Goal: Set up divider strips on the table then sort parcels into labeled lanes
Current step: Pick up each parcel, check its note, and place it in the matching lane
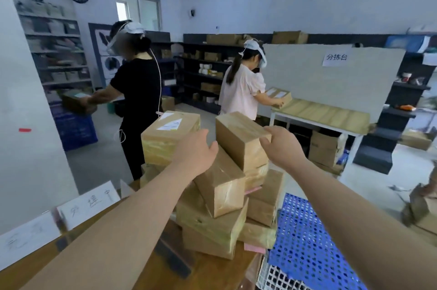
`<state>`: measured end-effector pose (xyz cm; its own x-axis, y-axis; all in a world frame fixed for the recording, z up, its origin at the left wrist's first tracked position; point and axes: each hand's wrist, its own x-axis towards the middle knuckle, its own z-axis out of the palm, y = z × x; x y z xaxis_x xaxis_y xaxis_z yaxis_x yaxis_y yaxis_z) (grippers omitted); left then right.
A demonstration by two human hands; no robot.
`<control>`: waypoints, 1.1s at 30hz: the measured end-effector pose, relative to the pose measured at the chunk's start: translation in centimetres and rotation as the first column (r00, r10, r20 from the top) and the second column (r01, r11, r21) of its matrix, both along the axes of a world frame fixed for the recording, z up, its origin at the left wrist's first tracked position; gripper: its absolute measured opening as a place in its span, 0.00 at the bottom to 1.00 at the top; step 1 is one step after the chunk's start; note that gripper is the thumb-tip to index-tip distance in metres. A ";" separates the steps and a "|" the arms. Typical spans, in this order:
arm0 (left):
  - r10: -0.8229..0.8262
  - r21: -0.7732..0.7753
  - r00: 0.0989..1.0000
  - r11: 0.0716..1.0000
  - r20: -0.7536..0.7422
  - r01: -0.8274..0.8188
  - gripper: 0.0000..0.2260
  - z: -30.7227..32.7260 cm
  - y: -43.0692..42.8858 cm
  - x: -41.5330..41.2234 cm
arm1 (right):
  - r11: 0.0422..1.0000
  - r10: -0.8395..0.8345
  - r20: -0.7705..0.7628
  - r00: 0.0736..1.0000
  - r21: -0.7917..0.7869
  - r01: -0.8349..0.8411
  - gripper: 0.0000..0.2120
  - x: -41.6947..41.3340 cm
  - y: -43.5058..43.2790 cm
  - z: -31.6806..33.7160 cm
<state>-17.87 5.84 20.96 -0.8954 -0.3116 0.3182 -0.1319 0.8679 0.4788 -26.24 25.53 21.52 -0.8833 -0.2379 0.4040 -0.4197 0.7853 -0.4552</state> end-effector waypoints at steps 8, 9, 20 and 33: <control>0.004 0.206 0.991 0.978 0.132 -0.032 0.27 -0.6 1.9 -8.3 | 0.987 0.077 0.268 0.960 -0.160 -0.034 0.20 -7.9 0.6 -0.6; 0.006 0.246 0.989 0.968 0.150 -0.043 0.28 -0.6 2.2 -9.1 | 0.980 0.102 0.284 0.953 -0.195 -0.046 0.16 -8.9 0.6 -0.8; 0.148 0.758 0.984 0.629 0.100 -0.171 0.29 -0.4 6.6 -12.3 | 0.761 0.609 0.451 0.653 -0.564 -0.320 0.21 -14.0 2.0 -1.7; 0.340 0.951 0.935 0.309 -0.098 -0.013 0.47 0.1 8.5 -8.6 | 0.634 0.698 0.314 0.644 -0.689 -0.351 0.19 -14.6 2.2 -0.6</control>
<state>-26.47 14.37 21.05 -0.7207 -0.6836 -0.1154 0.0352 -0.2024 0.9787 -40.87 27.69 20.96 -0.7596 -0.6326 0.1506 -0.2368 0.0534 -0.9701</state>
